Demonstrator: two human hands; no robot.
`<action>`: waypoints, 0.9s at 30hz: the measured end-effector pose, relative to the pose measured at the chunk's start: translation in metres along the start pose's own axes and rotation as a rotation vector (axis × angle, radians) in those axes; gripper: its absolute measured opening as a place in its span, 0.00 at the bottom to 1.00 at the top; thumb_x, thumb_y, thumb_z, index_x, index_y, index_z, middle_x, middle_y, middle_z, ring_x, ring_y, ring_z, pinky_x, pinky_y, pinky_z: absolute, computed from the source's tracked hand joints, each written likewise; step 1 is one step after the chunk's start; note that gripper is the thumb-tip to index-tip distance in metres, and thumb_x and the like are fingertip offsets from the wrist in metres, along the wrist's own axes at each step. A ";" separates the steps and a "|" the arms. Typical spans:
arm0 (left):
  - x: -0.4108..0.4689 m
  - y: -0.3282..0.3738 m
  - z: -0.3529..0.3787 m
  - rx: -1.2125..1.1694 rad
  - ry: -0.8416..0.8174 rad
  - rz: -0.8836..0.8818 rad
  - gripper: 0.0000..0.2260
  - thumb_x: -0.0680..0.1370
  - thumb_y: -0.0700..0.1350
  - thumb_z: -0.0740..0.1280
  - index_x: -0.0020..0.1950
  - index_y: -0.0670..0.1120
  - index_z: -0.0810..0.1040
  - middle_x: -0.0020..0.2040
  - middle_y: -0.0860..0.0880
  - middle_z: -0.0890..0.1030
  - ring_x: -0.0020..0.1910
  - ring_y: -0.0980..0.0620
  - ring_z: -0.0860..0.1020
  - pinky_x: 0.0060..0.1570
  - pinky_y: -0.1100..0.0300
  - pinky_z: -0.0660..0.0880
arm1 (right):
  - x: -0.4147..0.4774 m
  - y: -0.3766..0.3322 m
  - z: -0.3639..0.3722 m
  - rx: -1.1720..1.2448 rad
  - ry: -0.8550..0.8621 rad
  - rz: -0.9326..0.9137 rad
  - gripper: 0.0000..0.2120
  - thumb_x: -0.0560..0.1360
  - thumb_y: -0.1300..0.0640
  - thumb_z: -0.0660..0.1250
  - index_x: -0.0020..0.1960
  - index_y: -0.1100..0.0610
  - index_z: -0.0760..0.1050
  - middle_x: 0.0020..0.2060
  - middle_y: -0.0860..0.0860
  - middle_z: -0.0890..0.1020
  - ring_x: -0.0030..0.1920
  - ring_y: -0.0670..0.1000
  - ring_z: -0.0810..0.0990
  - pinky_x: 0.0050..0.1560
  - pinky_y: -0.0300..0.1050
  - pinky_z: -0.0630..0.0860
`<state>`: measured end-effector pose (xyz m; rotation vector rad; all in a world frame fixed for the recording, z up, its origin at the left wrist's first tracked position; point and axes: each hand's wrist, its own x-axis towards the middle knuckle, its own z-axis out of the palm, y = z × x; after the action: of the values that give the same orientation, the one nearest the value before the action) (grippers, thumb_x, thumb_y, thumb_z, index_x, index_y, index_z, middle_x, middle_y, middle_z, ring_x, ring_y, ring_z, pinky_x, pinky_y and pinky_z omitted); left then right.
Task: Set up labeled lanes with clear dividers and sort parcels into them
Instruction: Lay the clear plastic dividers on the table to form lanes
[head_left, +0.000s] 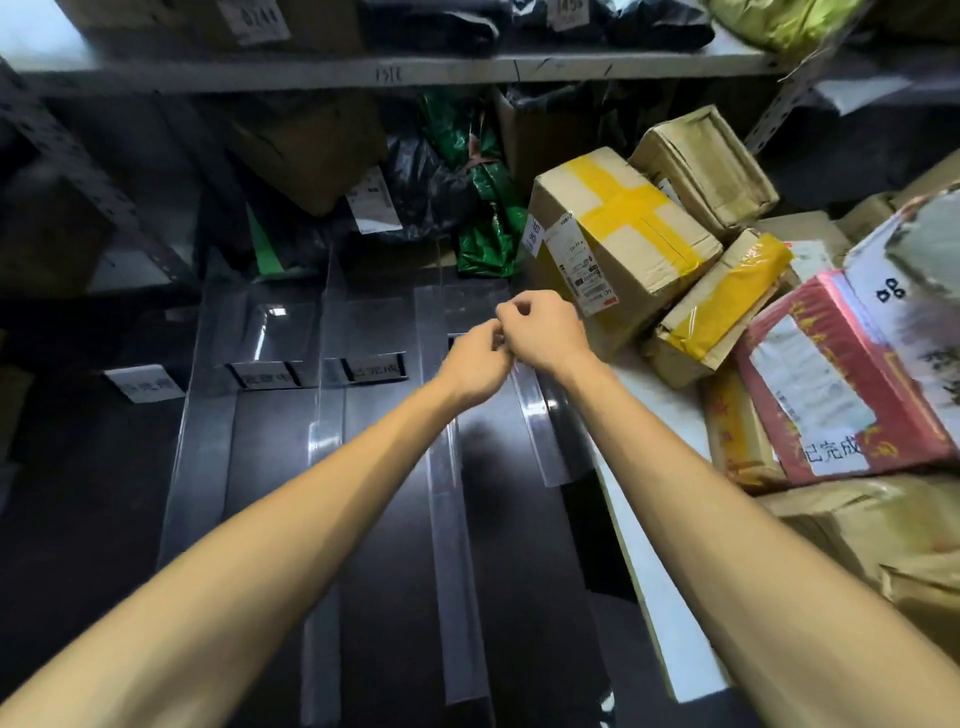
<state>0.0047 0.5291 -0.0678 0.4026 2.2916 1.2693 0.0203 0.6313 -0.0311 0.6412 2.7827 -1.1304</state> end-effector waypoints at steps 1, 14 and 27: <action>-0.011 -0.004 -0.006 0.023 0.028 0.008 0.14 0.79 0.38 0.58 0.62 0.43 0.77 0.55 0.46 0.81 0.53 0.47 0.78 0.45 0.58 0.69 | -0.010 -0.005 0.004 0.045 -0.002 -0.004 0.12 0.78 0.51 0.62 0.49 0.52 0.83 0.48 0.53 0.85 0.52 0.56 0.81 0.49 0.47 0.75; -0.241 -0.081 -0.121 -0.058 0.551 -0.136 0.14 0.79 0.35 0.60 0.60 0.43 0.79 0.55 0.49 0.81 0.58 0.51 0.78 0.59 0.60 0.73 | -0.153 -0.095 0.090 0.153 -0.404 -0.445 0.12 0.80 0.51 0.63 0.51 0.54 0.83 0.42 0.50 0.84 0.45 0.51 0.79 0.53 0.54 0.78; -0.462 -0.213 -0.232 -0.228 0.865 -0.344 0.13 0.79 0.35 0.59 0.51 0.49 0.80 0.49 0.48 0.83 0.48 0.50 0.78 0.51 0.56 0.73 | -0.294 -0.234 0.248 -0.035 -0.698 -0.643 0.14 0.81 0.47 0.61 0.55 0.52 0.82 0.50 0.50 0.85 0.52 0.53 0.82 0.58 0.55 0.79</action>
<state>0.2615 0.0351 -0.0192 -0.7362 2.6400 1.6943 0.1710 0.2088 0.0051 -0.6042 2.3836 -1.0836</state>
